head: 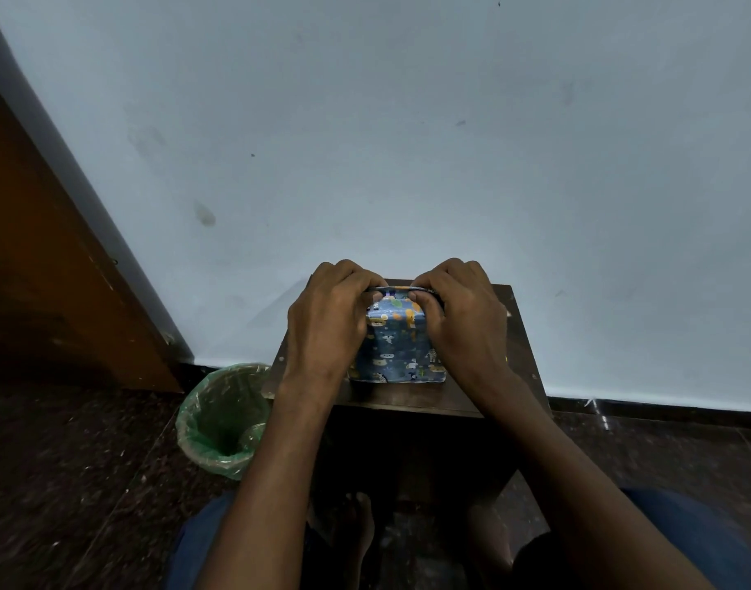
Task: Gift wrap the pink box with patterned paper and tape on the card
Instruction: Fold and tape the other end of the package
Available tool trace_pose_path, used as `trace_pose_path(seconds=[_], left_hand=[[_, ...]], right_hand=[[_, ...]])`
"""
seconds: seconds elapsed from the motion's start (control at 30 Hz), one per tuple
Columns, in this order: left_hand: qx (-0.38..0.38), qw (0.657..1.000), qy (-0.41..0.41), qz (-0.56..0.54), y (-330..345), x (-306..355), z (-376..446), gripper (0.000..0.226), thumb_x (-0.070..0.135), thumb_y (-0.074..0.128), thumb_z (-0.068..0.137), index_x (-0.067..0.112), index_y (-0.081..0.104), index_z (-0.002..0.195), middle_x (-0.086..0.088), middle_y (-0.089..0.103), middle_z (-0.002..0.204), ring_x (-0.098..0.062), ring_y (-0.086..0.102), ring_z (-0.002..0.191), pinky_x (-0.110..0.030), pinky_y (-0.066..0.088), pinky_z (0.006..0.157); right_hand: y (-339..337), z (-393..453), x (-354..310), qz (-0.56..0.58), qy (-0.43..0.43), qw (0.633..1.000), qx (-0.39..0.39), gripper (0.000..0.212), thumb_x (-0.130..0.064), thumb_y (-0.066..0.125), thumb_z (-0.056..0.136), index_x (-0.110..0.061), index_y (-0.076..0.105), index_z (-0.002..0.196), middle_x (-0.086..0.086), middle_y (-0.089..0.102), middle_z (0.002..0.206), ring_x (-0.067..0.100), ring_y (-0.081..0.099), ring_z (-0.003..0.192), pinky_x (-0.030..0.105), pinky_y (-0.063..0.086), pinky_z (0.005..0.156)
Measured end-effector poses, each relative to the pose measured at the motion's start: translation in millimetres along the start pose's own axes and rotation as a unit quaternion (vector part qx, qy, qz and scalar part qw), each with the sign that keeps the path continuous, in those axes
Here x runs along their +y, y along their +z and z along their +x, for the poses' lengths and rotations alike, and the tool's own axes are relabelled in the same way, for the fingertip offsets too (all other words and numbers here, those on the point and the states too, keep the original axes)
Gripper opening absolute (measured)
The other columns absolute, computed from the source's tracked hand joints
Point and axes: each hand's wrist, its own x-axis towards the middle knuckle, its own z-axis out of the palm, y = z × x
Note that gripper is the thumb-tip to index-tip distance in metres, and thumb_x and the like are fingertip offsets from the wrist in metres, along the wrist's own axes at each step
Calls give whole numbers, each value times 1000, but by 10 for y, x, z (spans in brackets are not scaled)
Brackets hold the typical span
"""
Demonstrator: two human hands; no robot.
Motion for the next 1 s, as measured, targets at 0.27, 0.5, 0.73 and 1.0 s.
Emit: trace_pose_path(seconds=[0.27,0.5,0.73,1.0], left_hand=[[61,992,95,55,34,-57,-57,34,-4,71,80,19,81,104,1,70,92,-25,60,95,-36,43,75],[23,995,101,-15,-47,-62,-152,27,13,75,88,20,80,114,6,72,102,-21,65,96,-30,40,87],[65,995,82,1,67,-73,-171,21,19,66,95,22,83,107,6,70,88,-19,61,83,-32,38,78],[72,995,61,-16,91,-67,-130,27,23,58,96,25,85,99,7,69,83,-20,61,79,-35,37,75]], right_hand=[[-13,4,78,-25,-87,996,-28,23,8,71,81,-9,70,97,7,64,96,30,56,89,39,45,63],[10,-8,116,-12,-76,997,-9,26,10,69,81,-11,72,97,5,63,95,28,56,88,38,44,62],[-80,-52,144,16,-103,994,-40,35,8,53,83,-7,74,105,7,65,99,27,55,90,33,44,72],[-146,-110,244,35,-129,990,-45,23,-1,78,87,-8,77,109,4,70,101,27,63,92,40,49,78]])
